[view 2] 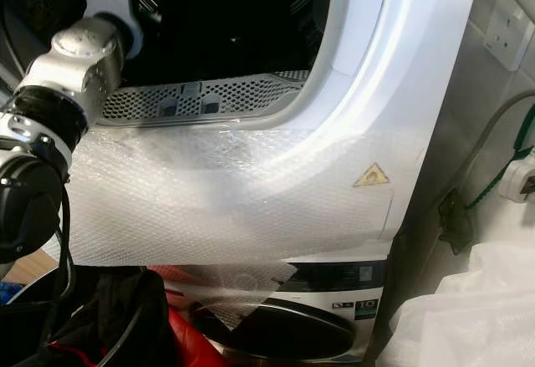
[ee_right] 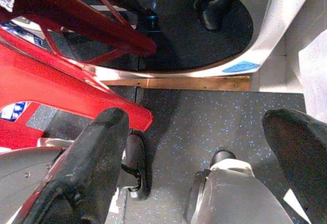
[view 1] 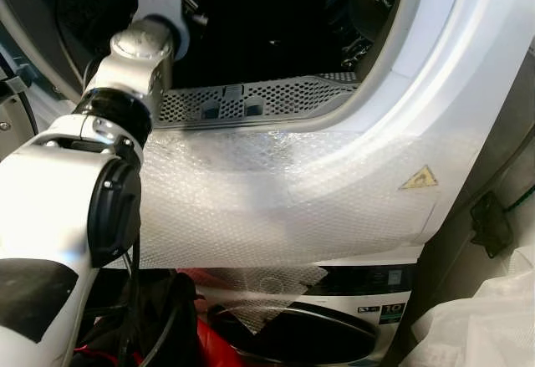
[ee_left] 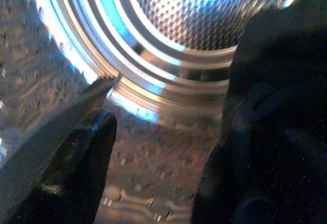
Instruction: Clothes washing
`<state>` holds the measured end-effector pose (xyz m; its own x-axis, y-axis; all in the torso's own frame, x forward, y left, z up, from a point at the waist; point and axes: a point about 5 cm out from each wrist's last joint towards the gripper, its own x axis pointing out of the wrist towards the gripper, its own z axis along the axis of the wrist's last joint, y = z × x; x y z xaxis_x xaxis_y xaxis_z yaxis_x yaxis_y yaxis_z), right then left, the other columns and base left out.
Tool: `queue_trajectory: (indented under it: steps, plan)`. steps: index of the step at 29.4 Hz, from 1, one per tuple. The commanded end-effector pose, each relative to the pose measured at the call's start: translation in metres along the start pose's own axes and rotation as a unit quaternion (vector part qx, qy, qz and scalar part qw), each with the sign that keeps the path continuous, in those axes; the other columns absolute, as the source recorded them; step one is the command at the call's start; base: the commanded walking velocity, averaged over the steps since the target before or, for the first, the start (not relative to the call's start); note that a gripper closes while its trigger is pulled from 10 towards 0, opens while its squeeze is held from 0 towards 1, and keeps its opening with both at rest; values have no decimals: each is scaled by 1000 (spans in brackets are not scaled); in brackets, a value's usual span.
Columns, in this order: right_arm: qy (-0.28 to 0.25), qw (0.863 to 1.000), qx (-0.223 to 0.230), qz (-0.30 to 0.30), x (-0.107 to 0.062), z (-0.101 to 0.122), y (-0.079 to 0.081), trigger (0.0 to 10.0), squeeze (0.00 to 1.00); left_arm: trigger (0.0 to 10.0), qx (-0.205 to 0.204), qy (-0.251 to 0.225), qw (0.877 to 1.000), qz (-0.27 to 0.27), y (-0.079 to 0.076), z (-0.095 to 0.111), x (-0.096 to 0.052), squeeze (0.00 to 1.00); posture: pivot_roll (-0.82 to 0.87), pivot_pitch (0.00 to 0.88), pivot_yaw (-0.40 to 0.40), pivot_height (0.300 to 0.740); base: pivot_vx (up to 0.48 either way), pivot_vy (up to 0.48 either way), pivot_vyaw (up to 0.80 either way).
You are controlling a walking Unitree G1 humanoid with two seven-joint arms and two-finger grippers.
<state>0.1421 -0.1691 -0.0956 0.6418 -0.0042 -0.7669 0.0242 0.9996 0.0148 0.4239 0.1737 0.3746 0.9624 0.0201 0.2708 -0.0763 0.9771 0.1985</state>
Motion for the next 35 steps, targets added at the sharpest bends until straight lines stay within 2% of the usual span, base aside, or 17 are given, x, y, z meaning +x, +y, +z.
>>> queue_trajectory:
  steps: [1, 4, 5, 9, 11, 13, 14, 15, 16, 18, 22, 23, 24, 26, 27, 32, 35]
  plan:
    - [75, 997, 17, -6, -15, -41, -1, 10000, 0, 10000, -1, 20, 1000, 7, 12, -11, -2, 0, -135, 92, 183, 740, 0, 0, 0]
    - [75, 997, 15, -6, -14, -39, 0, 10000, 0, 10000, 12, 2, 999, -41, 0, -5, -1, 0, -125, 85, 181, 740, 0, 0, 0]
    - [72, 997, 13, -7, -12, -36, 0, 10000, 0, 10000, 2, -31, 995, -99, -15, 7, -1, 0, -114, 79, 177, 740, 0, 0, 0]
    - [67, 998, 10, -5, -9, -30, 2, 10000, 0, 10000, -28, -83, 982, -169, -31, 25, -2, 0, -93, 63, 170, 740, 0, 0, 0]
    - [65, 998, 10, 2, -7, -27, 4, 10000, 0, 10000, -33, -109, 972, -205, -40, 33, -4, 0, -88, 57, 166, 740, 0, 0, 0]
    - [57, 998, 7, 14, -4, -20, 9, 10000, 0, 10000, 7, -160, 950, -270, -56, 48, -10, 0, -66, 51, 159, 740, 0, 0, 0]
    - [55, 998, 7, 15, -3, -18, 10, 10000, 0, 10000, 6, -173, 944, -281, -59, 52, -11, 0, -66, 51, 159, 740, 0, 0, 0]
    - [55, 998, 7, 16, -3, -18, 10, 10000, 0, 10000, 2, -180, 942, -285, -59, 54, -12, 0, -66, 51, 159, 740, 0, 0, 0]
    - [53, 998, 7, 16, -1, -15, 11, 10000, 0, 10000, -12, -215, 929, -300, -58, 64, -15, 0, -56, 39, 155, 740, 0, 0, 0]
    - [51, 999, 7, 16, 0, -11, 12, 10000, 0, 10000, -4, -255, 912, -321, -56, 74, -19, 0, -49, 28, 151, 740, 0, 0, 0]
    - [46, 999, 5, 21, 3, -6, 14, 10000, 0, 10000, -12, -302, 882, -361, -52, 85, -27, 0, -34, 6, 149, 740, 0, 0, 0]
    - [46, 999, 5, 20, 3, -4, 14, 10000, 0, 10000, -3, -324, 866, -381, -51, 88, -32, 0, -30, 3, 149, 740, 0, 0, 0]
    - [46, 999, 4, 20, 4, -4, 15, 10000, 0, 10000, 0, -329, 863, -383, -50, 88, -33, 0, -8, 0, 149, 740, 0, 0, 0]
    - [47, 999, -3, 26, 6, 2, 17, 10000, 0, 10000, -28, -353, 838, -415, -41, 86, -51, 0, 14, 0, 150, 740, 0, 0, 0]
    - [46, 999, -3, 28, 7, 3, 18, 10000, 0, 10000, -40, -354, 831, -426, -39, 85, -57, 0, 41, 0, 150, 740, 0, 0, 0]
    - [42, 998, -11, 41, 10, 11, 27, 10000, 0, 10000, -70, -344, 812, -466, -29, 82, -87, 0, 86, 0, 151, 740, 0, 0, 0]
    - [40, 998, -15, 51, 12, 16, 34, 10000, 0, 10000, -83, -330, 813, -474, -25, 80, -110, 0, 131, 0, 157, 740, 0, 0, 0]
